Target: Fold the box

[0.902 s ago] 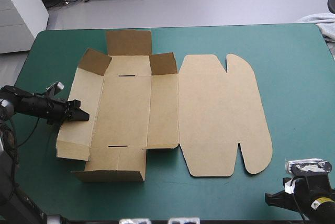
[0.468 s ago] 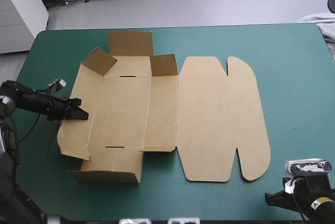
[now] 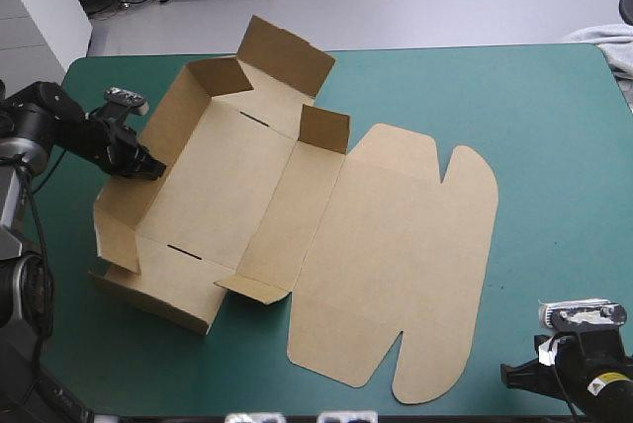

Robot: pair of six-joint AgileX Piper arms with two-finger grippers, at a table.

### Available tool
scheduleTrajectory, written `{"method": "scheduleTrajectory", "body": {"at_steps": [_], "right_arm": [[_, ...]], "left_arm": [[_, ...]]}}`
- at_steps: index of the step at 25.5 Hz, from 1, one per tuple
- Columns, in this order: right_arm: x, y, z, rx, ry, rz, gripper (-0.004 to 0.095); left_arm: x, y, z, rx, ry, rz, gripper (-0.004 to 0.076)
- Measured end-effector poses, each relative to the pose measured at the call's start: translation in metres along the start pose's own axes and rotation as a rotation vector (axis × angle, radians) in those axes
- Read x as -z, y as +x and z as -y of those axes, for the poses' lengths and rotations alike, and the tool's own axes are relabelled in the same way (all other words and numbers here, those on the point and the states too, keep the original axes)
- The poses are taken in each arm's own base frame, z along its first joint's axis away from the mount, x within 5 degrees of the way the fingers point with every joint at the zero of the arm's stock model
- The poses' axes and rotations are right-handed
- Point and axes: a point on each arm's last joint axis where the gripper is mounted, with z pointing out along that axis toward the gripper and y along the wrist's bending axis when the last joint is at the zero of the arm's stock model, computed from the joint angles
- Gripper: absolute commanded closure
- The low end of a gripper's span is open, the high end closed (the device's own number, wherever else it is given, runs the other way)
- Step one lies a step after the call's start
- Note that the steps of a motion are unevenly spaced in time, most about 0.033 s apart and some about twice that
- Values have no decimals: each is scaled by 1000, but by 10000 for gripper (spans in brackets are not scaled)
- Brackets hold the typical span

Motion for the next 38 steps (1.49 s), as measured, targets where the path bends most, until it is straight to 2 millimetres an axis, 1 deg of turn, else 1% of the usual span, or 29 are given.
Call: {"method": "scheduleTrajectory", "body": {"at_steps": [4,6,11,13,19,26,27,28,29,30,32,33,36,38], "right_arm": [[0,0,0,0,0,1,921],[0,0,0,0,0,1,921],[0,0,0,0,0,1,921],[0,0,0,0,0,1,921],[0,0,0,0,0,1,921],[0,0,0,0,0,1,921],[0,0,0,0,0,1,921],[0,0,0,0,0,1,921],[0,0,0,0,0,1,921],[0,0,0,0,0,1,921],[0,0,0,0,0,1,921],[0,0,0,0,0,1,921],[0,0,0,0,0,1,921],[0,0,0,0,0,1,921]], "left_arm": [[5,-25,25,-146,-39,6,734],[6,-39,42,-236,-65,11,734],[-2,-66,84,-436,-141,49,734],[-5,-73,98,-498,-169,66,734],[-17,-91,152,-724,-251,103,734],[-23,-104,208,-991,-382,161,734],[-24,-106,225,-1058,-420,188,734],[-24,-107,232,-1076,-433,200,734],[-24,-107,248,-1114,-457,223,734],[-24,-107,255,-1128,-464,230,734],[-24,-103,281,-1152,-478,250,734],[-24,-101,290,-1145,-481,252,734],[-23,-89,325,-1145,-508,258,734],[-20,-85,343,-1142,-544,291,734]]}}
